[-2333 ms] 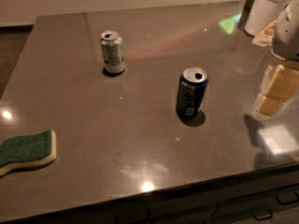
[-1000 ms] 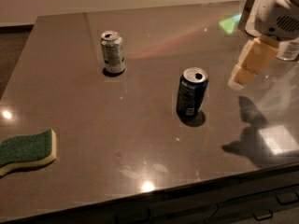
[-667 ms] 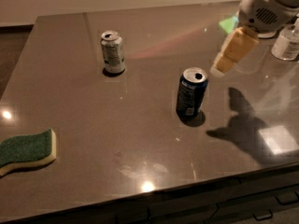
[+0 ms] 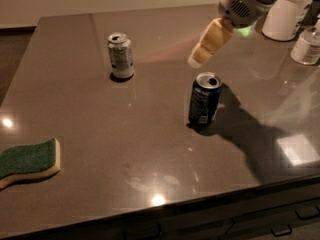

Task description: Pick 7up can

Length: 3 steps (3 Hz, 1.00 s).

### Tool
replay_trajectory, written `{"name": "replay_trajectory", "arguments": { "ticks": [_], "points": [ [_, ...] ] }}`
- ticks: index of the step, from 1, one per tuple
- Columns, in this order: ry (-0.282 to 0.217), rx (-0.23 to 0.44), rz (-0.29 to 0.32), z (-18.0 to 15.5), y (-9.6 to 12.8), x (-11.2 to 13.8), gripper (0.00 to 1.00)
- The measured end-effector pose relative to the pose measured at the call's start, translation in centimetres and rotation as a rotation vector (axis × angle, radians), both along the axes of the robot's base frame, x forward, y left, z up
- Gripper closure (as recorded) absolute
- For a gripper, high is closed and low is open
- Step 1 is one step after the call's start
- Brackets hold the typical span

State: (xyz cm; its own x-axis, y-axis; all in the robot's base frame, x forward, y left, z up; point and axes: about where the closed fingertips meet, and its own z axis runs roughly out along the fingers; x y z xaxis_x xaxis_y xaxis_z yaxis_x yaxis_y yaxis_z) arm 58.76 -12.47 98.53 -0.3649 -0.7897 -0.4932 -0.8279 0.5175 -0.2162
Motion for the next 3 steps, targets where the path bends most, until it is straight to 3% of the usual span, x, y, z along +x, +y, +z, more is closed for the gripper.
{"name": "replay_trajectory", "arguments": {
  "ticks": [2,3],
  "points": [
    [-0.057,0.037,-0.076,-2.9,4.6,5.3,0.00],
    [-0.058,0.092,-0.081,-4.1,7.1,7.5,0.00]
  ]
}}
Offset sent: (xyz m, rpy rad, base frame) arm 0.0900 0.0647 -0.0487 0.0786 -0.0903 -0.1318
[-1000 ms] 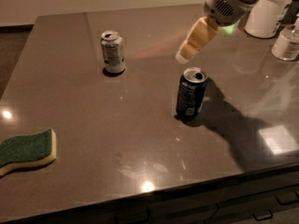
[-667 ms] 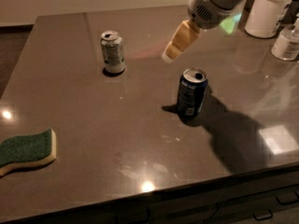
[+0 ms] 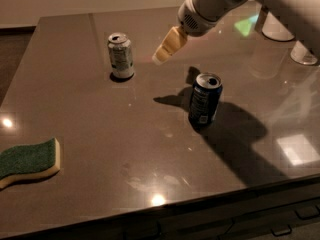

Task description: Pick 7up can

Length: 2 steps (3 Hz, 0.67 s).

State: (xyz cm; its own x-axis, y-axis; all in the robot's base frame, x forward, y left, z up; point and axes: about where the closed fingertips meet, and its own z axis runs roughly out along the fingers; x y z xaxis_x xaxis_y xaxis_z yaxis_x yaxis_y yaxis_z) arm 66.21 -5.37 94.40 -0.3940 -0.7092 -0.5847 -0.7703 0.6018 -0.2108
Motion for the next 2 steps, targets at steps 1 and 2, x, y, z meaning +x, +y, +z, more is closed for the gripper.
{"name": "replay_trajectory", "arguments": {
  "ticks": [1,2],
  "points": [
    [0.009,0.058,0.028,-1.0,2.9,1.3,0.00],
    [0.014,0.106,0.056,-1.9,5.5,2.3,0.00]
  ]
}}
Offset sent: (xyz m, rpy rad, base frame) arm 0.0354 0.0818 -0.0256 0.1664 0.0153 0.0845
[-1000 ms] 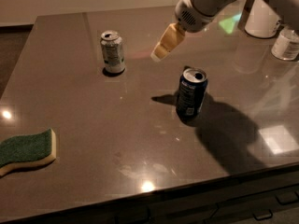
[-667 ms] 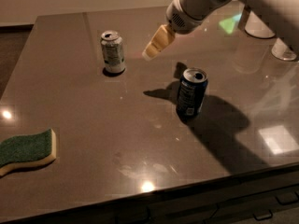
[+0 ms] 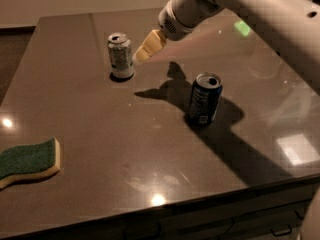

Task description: Pick 7up can

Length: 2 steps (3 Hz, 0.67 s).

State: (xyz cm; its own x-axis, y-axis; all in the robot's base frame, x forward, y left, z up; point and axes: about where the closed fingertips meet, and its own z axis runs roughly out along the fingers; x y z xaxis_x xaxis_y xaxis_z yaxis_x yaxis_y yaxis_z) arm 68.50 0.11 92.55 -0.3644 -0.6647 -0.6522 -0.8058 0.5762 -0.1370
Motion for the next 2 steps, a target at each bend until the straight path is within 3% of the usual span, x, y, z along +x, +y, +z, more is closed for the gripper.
{"name": "replay_trajectory", "arguments": {
  "ticks": [2],
  "points": [
    [-0.010,0.071,0.043,-0.7,4.4,1.4,0.00]
  ]
}}
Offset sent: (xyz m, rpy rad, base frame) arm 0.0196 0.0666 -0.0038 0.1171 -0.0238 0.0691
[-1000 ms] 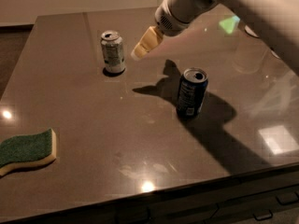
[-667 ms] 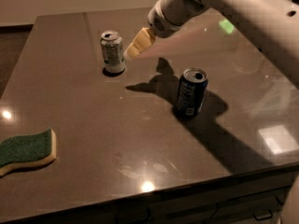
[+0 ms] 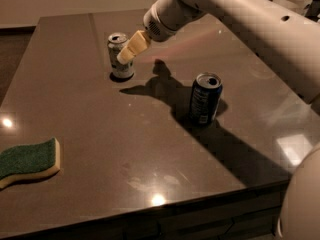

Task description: Pick 7up can

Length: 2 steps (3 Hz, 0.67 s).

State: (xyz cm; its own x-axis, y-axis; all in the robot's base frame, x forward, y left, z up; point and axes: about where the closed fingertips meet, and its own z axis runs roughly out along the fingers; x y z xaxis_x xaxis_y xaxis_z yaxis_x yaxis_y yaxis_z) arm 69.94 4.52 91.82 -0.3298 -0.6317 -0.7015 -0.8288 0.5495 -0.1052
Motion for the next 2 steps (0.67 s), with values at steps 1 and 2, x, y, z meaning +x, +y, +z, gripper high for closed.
{"name": "replay_trajectory", "arguments": {
  "ticks": [1,2],
  "points": [
    [0.002,0.030,0.030,0.0,1.9,-0.2,0.00],
    [0.002,0.044,0.063,0.0,3.6,-0.4,0.00]
  ]
}}
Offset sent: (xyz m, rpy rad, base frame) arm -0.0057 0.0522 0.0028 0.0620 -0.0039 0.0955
